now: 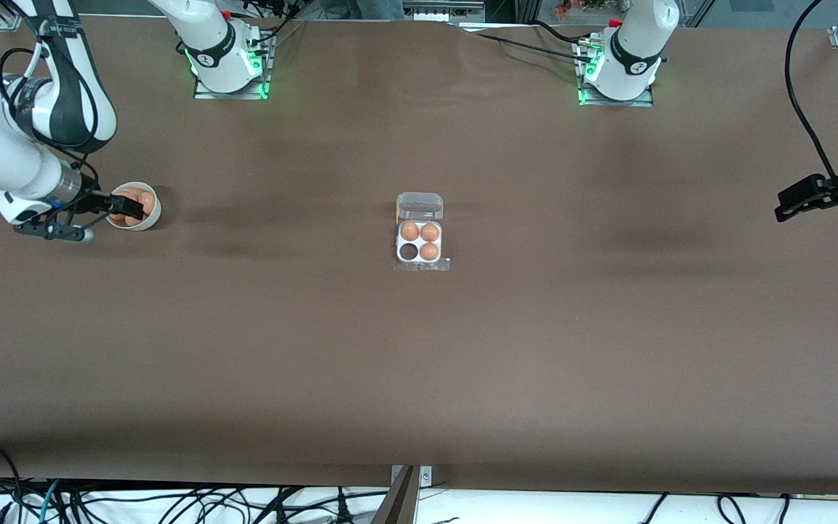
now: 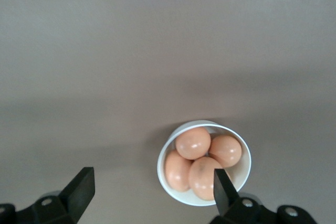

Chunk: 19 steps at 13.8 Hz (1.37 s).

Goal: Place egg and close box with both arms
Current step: 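Lower the right gripper over the white bowl and grasp an egg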

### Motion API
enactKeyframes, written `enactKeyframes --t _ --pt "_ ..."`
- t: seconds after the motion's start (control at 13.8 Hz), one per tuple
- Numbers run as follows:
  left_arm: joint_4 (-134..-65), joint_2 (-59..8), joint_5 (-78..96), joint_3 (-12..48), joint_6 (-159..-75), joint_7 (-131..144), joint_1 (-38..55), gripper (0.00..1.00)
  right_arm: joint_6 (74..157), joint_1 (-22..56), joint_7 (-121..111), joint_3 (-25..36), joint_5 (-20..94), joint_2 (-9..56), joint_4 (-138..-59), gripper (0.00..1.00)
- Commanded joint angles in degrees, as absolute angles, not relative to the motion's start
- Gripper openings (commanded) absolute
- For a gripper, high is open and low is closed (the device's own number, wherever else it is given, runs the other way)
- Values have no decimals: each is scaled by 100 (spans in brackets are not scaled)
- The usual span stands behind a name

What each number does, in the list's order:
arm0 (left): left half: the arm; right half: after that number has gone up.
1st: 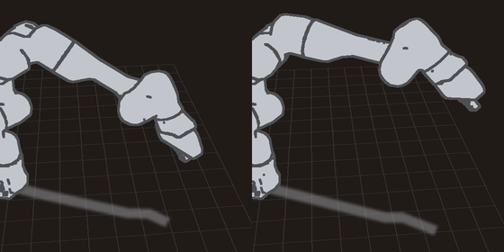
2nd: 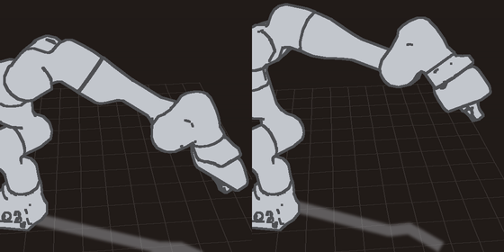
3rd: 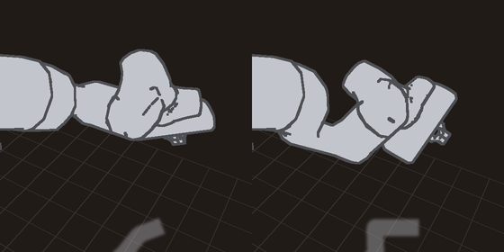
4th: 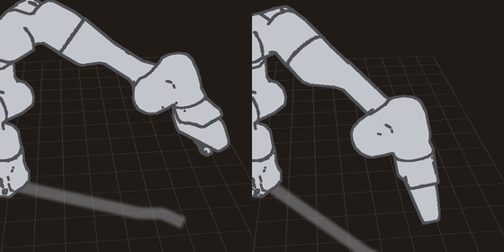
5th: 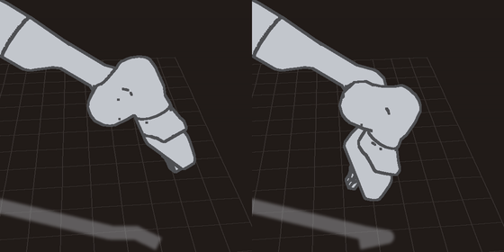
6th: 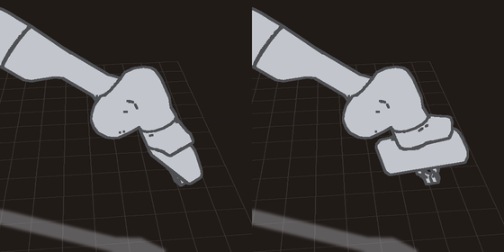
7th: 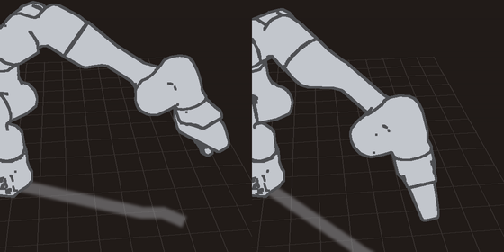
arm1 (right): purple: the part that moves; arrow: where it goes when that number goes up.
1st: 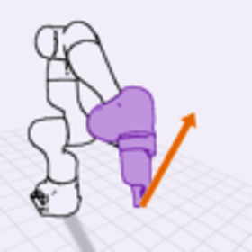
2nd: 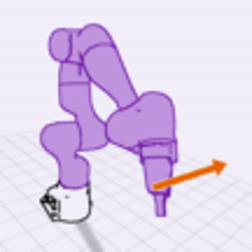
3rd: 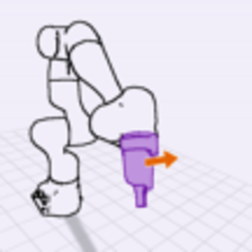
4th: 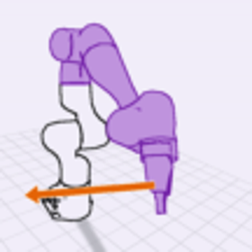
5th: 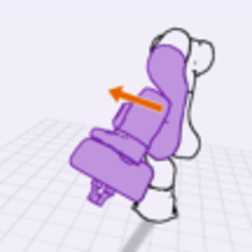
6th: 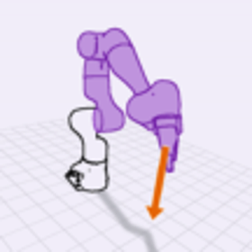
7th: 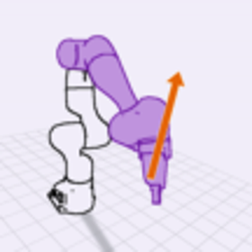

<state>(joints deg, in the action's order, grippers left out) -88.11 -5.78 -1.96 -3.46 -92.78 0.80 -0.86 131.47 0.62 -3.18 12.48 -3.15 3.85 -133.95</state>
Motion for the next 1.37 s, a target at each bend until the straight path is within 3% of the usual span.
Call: enactKeyframes --t 0.0,0.79,1.3 --pt "-8657 -650 -264 -325 -9193 -53 -105 100 13543 35 -544 1388 -404 377 -13790 100" --pt "-8684 -650 -264 -325 -9158 -44 -97 100 13658 26 -694 1679 -1450 958 -13781 99" --pt "-8684 -650 -272 -325 -9158 -44 -97 100 13518 61 -633 1644 -1450 1002 -13773 80"
